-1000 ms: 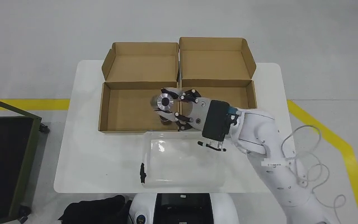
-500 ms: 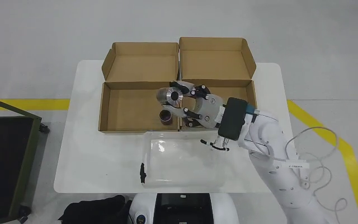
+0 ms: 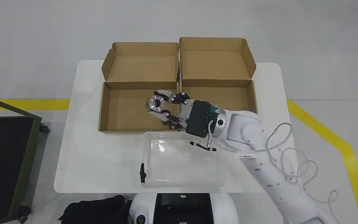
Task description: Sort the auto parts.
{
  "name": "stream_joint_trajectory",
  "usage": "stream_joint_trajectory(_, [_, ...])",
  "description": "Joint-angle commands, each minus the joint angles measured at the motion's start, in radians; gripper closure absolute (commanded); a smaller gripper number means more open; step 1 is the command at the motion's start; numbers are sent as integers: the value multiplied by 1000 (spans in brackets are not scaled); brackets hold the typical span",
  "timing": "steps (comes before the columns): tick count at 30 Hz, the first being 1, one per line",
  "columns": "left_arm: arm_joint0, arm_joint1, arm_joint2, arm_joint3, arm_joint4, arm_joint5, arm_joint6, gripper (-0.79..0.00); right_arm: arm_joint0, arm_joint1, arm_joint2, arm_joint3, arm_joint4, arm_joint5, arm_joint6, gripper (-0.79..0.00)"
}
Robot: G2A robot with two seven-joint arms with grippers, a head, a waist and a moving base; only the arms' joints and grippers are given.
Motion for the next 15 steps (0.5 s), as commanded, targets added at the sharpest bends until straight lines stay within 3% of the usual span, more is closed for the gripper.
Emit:
stream_joint_trajectory(1, [0,0,0,0,0,0,0,-785,17,-6,-23,29,-2,7,7,0])
stream_joint_trajectory(15, [0,0,0,0,0,0,0,-785,160,-74,-202,295,-12,83,58,0])
